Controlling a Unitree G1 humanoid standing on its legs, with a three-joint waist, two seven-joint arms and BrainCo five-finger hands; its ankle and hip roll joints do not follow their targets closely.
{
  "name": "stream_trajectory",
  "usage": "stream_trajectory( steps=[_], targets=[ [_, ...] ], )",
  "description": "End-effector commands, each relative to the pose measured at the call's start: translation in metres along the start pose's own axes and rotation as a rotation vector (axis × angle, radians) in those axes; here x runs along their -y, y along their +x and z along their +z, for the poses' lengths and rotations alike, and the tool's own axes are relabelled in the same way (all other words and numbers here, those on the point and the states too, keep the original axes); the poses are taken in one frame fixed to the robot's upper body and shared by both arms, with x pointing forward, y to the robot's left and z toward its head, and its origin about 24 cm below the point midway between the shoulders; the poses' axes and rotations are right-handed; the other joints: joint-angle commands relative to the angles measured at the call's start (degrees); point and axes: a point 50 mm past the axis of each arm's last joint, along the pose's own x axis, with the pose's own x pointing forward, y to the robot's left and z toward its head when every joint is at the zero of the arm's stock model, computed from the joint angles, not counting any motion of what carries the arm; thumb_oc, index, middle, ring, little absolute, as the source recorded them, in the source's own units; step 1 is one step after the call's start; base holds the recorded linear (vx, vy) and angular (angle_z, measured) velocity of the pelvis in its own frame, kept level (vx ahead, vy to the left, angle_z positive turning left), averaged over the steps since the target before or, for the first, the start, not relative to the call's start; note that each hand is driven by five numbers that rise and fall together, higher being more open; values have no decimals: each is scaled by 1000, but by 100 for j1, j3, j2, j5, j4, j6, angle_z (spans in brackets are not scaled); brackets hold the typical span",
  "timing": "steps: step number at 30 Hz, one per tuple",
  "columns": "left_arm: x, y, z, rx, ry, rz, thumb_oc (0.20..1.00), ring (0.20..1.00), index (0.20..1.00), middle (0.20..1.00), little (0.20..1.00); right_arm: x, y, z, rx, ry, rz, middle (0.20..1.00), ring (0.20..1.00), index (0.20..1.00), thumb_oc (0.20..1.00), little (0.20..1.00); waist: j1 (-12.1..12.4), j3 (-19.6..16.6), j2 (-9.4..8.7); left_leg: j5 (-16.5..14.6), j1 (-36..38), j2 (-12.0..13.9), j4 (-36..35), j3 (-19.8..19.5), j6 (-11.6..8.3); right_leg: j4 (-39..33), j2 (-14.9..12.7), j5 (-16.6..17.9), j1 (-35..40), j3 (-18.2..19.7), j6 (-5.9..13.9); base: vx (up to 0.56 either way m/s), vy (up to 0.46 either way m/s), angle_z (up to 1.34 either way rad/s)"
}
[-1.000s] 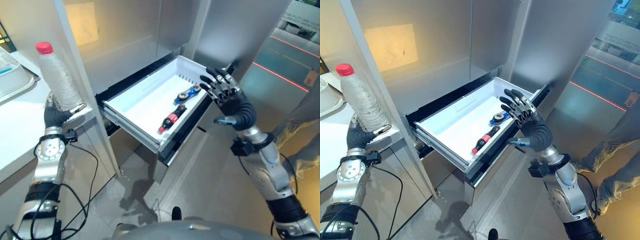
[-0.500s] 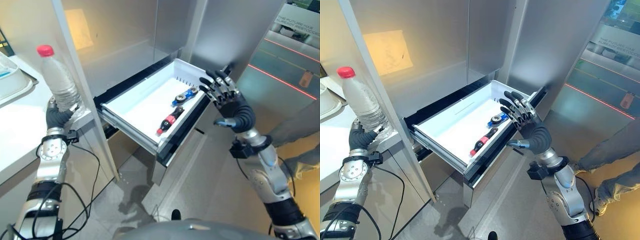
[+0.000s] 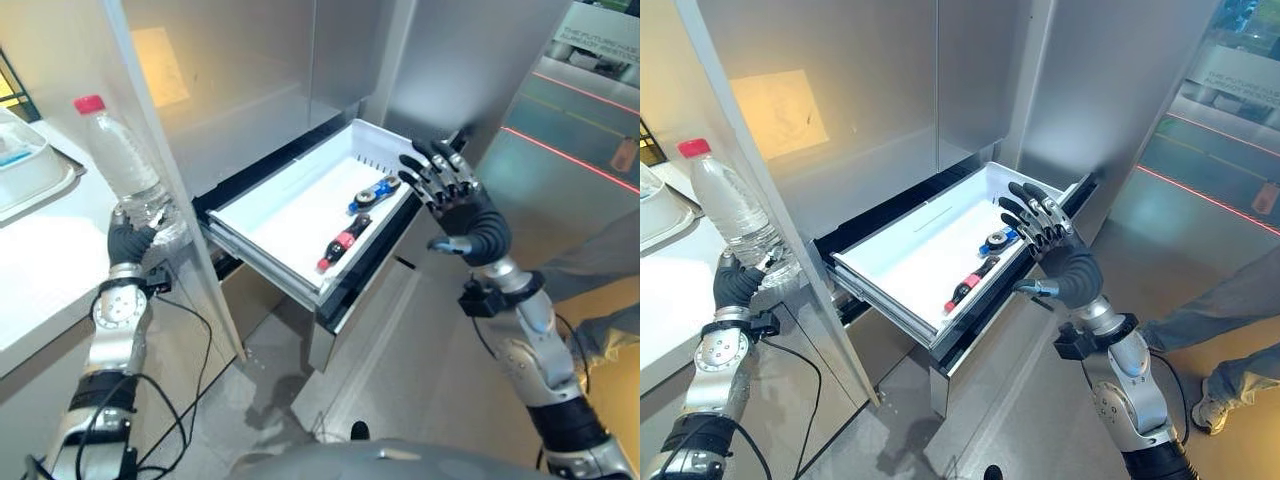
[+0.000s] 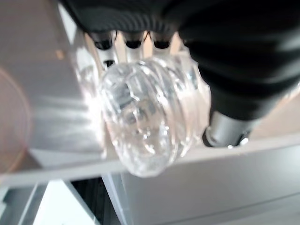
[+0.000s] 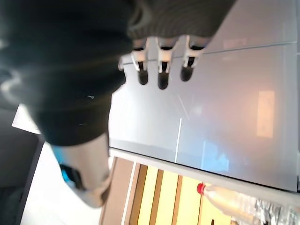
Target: Take the drinks into the refrigerator
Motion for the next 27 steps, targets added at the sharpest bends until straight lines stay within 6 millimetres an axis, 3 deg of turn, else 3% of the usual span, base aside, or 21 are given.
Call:
stream_trajectory(
  steps=[1, 3, 8, 15, 17, 19, 24, 27],
  targets=[
    [20, 2, 44, 248, -187, -107, 200, 200, 200, 200, 200, 11, 8, 29, 146, -127, -55, 1000, 1000, 1000, 1000, 1000, 96, 285, 84, -402, -50, -485, 33, -397, 648, 761, 88, -659, 162, -376, 35, 0, 0, 0],
    [19, -8, 57, 316, -234, -159, 200, 200, 200, 200, 200, 23, 3, 27, 112, -199, -119, 1000, 1000, 1000, 1000, 1000, 159, 291, 82, -399, -72, -489, 33, -427, 653, 733, 70, -647, 183, -396, 39, 0, 0, 0],
    [22, -28, 69, 368, -328, -239, 200, 200, 200, 200, 200, 39, -6, 19, 50, -261, -207, 1000, 1000, 1000, 1000, 1000, 267, 309, 78, -391, -96, -507, 33, -495, 678, 697, 33, -626, 215, -474, 41, -4, -4, 3],
    [37, -46, 90, 429, -426, -451, 200, 200, 200, 200, 200, 54, -11, 0, -47, -236, -262, 1000, 1000, 1000, 1000, 1000, 409, 285, 61, -374, -135, -526, 33, -574, 687, 619, -7, -595, 285, -564, 37, -10, -11, 11],
    [46, -49, 95, 435, -439, -541, 200, 200, 200, 200, 200, 54, -9, -8, -66, -158, -241, 1000, 1000, 1000, 1000, 1000, 431, 287, 47, -361, -143, -524, 33, -581, 682, 620, -12, -589, 287, -565, 33, -19, -12, 10],
    [58, -52, 96, 414, -463, -639, 200, 200, 200, 200, 200, 52, -2, -20, -85, -50, -218, 1000, 1000, 1000, 1000, 1000, 464, 286, 27, -344, -146, -520, 33, -577, 678, 623, -19, -582, 295, -580, 33, -20, -13, 12],
    [78, -57, 99, 377, -453, -827, 200, 200, 200, 200, 200, 43, 18, -30, -148, 29, -61, 1000, 1000, 1000, 1000, 1000, 488, 294, 11, -325, -131, -519, 33, -561, 672, 623, -20, -568, 295, -558, 36, -9, -6, 3],
    [98, -61, 108, 380, -413, -1026, 200, 200, 200, 200, 200, 19, 47, -37, -200, 118, 164, 1000, 1000, 1000, 1000, 1000, 496, 281, 33, -313, -112, -505, 33, -525, 655, 644, -13, -572, 294, -545, 42, -14, -15, -2]
  ],
)
